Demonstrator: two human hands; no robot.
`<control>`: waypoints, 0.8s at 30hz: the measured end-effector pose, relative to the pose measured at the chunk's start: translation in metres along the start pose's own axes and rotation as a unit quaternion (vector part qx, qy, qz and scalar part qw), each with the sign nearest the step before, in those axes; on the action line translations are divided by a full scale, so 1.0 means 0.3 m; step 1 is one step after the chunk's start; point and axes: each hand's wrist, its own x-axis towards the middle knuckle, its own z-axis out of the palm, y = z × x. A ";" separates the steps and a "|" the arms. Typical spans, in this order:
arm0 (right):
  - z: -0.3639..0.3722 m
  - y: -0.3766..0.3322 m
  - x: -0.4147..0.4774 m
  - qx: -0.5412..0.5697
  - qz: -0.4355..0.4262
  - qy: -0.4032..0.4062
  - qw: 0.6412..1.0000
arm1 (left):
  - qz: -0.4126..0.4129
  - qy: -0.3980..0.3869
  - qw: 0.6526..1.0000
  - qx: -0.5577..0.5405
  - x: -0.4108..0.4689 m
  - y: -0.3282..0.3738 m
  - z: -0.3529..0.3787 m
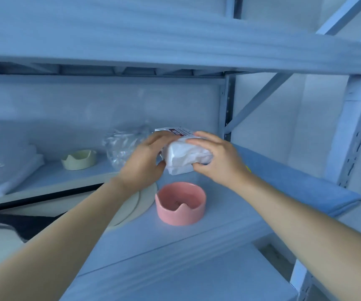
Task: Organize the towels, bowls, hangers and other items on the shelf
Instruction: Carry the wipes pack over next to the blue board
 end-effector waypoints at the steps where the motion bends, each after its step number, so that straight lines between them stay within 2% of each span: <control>1: 0.006 0.028 0.022 -0.001 0.008 0.000 1.000 | -0.002 0.001 1.000 -0.015 0.024 -0.024 0.026; 5: 0.044 0.146 0.103 -0.013 0.025 -0.002 1.000 | -0.027 -0.005 0.997 -0.071 0.110 -0.123 0.127; 10: 0.117 0.256 0.180 -0.019 0.024 -0.033 0.999 | -0.100 -0.074 0.977 -0.174 0.155 -0.223 0.190; 12: 0.144 0.283 0.220 -0.020 0.014 -0.044 0.999 | -0.128 -0.062 0.973 -0.180 0.172 -0.246 0.211; 15: 0.185 0.322 0.280 -0.022 0.000 -0.055 0.998 | -0.147 -0.021 0.982 -0.113 0.212 -0.285 0.239; 19: 0.248 0.382 0.334 0.012 0.025 -0.076 0.997 | -0.164 -0.027 0.986 -0.031 0.251 -0.349 0.275; 24: 0.298 0.466 0.323 -0.011 0.025 -0.244 0.969 | -0.169 -0.139 0.974 0.063 0.188 -0.399 0.363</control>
